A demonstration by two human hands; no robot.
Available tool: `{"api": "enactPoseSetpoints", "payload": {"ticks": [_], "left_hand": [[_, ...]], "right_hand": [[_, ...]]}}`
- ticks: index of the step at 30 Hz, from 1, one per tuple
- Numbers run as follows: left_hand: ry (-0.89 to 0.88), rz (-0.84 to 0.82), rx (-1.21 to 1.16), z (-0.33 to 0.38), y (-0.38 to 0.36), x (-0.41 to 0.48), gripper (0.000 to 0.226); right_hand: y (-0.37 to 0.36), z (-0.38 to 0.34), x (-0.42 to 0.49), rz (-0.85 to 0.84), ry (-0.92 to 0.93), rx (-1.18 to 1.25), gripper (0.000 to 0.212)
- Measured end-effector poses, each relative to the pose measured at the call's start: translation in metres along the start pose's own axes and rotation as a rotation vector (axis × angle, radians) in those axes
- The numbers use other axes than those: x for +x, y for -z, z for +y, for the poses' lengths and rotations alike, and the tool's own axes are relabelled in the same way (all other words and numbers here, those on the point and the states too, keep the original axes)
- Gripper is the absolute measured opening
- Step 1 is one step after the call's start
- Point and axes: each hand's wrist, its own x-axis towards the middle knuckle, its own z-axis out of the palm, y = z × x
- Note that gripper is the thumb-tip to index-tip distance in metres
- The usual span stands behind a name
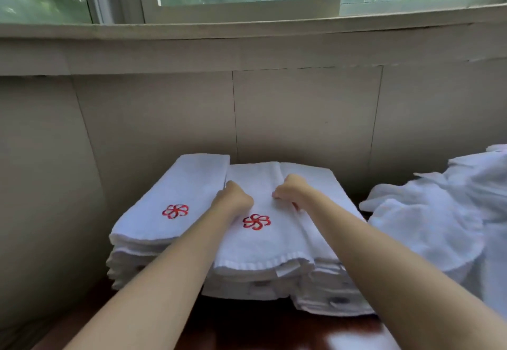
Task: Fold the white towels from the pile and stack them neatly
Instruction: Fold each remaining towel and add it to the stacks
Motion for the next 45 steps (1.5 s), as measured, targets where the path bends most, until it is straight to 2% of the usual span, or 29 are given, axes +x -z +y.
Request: {"api": "enactPoseSetpoints", "payload": {"ticks": [1,2,5,7,9,12,14,16,18,19,21,22,24,26,29,31,33,35,38,41,43,45], "left_hand": [[0.013,0.005,-0.004,0.002,0.002,0.001,0.056],[0.015,0.0,-0.007,0.004,0.003,0.003,0.056],[-0.042,-0.006,-0.064,0.012,0.013,0.009,0.062],[-0.108,0.093,-0.089,0.018,0.025,0.013,0.054],[-0.128,0.169,-0.045,0.02,0.033,0.014,0.042],[-0.095,0.011,0.239,0.015,0.027,0.005,0.039],[-0.067,-0.079,0.34,0.009,0.021,-0.001,0.05],[-0.066,-0.119,0.347,0.004,0.022,-0.007,0.062],[-0.065,-0.185,0.289,0.0,0.028,-0.013,0.067],[-0.054,-0.227,0.217,-0.003,0.029,-0.014,0.071],[-0.032,-0.309,-0.085,-0.007,0.033,-0.014,0.076],[-0.041,-0.309,-0.243,-0.008,0.036,-0.015,0.077],[-0.086,-0.196,-0.385,-0.007,0.045,-0.012,0.075],[-0.117,-0.109,-0.285,-0.007,0.051,-0.013,0.073],[-0.048,-0.244,-0.061,-0.015,0.046,-0.028,0.076],[-0.034,-0.285,-0.007,-0.022,0.039,-0.041,0.082],[-0.072,-0.238,0.095,-0.026,0.035,-0.052,0.085],[-0.129,-0.142,0.25,-0.027,0.033,-0.064,0.081],[-0.163,-0.056,0.259,-0.026,0.033,-0.077,0.069],[-0.152,-0.045,0.239,-0.023,0.036,-0.086,0.056],[-0.111,-0.116,0.339,-0.021,0.04,-0.094,0.045],[-0.072,-0.152,0.517,-0.019,0.04,-0.101,0.035]], "right_hand": [[-0.001,-0.003,0.0,-0.011,-0.003,-0.004,0.01],[-0.001,-0.004,0.002,-0.022,-0.015,0.026,0.015],[-0.001,-0.005,0.006,0.009,-0.048,0.206,0.017],[-0.004,-0.007,0.007,0.071,-0.049,0.397,0.015],[-0.009,-0.006,0.005,0.081,-0.04,0.42,0.019],[-0.017,-0.001,0.001,0.035,-0.065,0.203,0.022],[-0.016,-0.003,0.001,0.007,-0.074,0.237,0.034],[-0.014,-0.006,0.005,0.006,-0.052,0.317,0.057],[-0.011,-0.008,0.015,-0.016,-0.036,0.351,0.073],[-0.01,-0.009,0.019,-0.045,-0.045,0.348,0.074],[-0.008,-0.011,0.03,-0.062,-0.028,0.42,0.063],[-0.007,-0.012,0.034,-0.038,0.013,0.533,0.057],[-0.01,-0.011,0.04,0.038,0.053,0.718,0.051],[-0.017,-0.006,0.034,0.045,-0.031,0.651,0.052],[-0.02,-0.001,0.013,-0.063,-0.143,0.553,0.059],[-0.011,-0.003,-0.01,-0.208,-0.174,0.446,0.054],[-0.004,-0.004,-0.037,-0.347,-0.179,0.317,0.048],[-0.001,0.0,-0.059,-0.4,-0.158,0.288,0.036],[-0.005,0.013,-0.075,-0.308,-0.165,0.635,0.031],[-0.01,0.021,-0.091,-0.266,-0.196,0.932,0.028],[-0.011,0.02,-0.097,-0.266,-0.203,0.87,0.036],[-0.004,0.015,-0.095,-0.218,-0.15,0.535,0.048]]}}
